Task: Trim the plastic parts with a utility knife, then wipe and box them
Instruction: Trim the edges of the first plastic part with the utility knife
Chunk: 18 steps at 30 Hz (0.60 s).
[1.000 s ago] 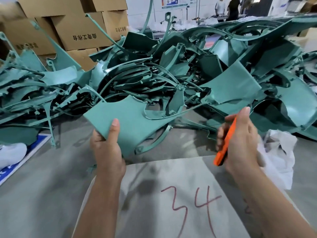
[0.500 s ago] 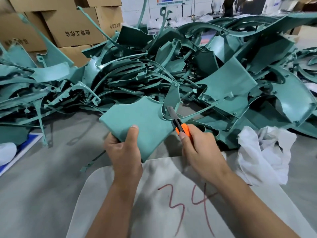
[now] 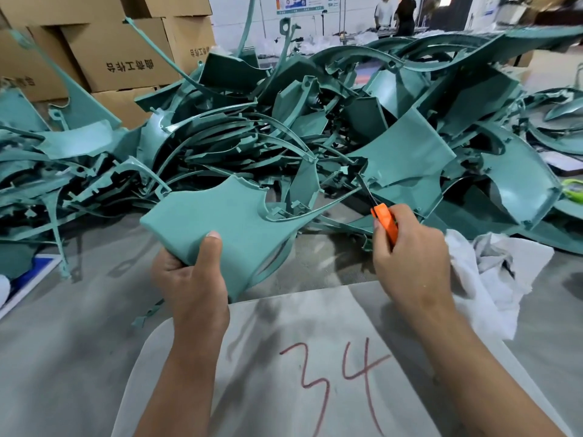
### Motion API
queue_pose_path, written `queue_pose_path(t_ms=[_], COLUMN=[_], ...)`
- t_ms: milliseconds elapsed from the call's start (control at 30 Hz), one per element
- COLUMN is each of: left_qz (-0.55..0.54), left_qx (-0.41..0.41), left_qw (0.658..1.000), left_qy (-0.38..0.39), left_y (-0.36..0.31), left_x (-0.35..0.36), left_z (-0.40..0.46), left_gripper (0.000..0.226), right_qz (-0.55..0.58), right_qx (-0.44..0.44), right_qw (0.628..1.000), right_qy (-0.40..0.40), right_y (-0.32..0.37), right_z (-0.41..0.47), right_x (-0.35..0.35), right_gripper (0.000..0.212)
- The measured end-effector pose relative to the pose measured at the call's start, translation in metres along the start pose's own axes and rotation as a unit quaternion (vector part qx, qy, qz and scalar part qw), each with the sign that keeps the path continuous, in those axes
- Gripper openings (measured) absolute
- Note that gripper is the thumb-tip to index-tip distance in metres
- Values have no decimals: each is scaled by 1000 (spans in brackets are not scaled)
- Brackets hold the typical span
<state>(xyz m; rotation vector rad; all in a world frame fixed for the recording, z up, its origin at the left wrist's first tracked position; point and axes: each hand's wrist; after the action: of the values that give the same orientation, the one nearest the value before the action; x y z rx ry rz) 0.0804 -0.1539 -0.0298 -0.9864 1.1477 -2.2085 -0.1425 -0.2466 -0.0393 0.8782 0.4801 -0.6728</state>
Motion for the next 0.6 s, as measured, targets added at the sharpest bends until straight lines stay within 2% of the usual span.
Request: queue_pose_path(t_ms=[133, 267, 333, 400, 467, 533, 600], left_qz=[-3, -15, 4, 56, 102, 154, 205], left_qx=[-10, -60, -49, -1, 47, 87, 135], left_qw=[1000, 997, 998, 998, 991, 979, 962], left_qy=[-5, -53, -37, 20, 66, 98, 116], left_y=[-1, 0, 0, -1, -1, 0, 1], left_x=[-2, -4, -2, 2, 5, 7, 8], left_z=[2, 6, 3, -5, -12, -16, -21], left_gripper=[6, 11, 10, 10, 10, 9, 14], right_qz=[-10, 8, 69, 168, 289, 422, 518], right_qx=[-23, -44, -46, -38, -20, 22, 63], right_qw=[999, 998, 995, 985, 953, 888, 824], right_qy=[-22, -45, -51, -10, 87, 180, 221], right_y=[0, -1, 2, 10, 23, 34, 42], right_z=[-1, 0, -2, -7, -14, -21, -24], right_x=[-1, -3, -1, 1, 3, 2, 2], right_gripper=[18, 16, 20, 22, 19, 16, 14])
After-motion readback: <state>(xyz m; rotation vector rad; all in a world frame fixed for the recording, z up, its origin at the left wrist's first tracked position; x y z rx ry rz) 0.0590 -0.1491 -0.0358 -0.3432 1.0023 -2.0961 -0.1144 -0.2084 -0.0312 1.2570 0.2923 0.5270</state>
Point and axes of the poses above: each hand's wrist, its own z-axis towards the middle knuckle, its own x-axis out of the palm, y = z × x, and after that the axes turned 7 degrees about y, right-handed
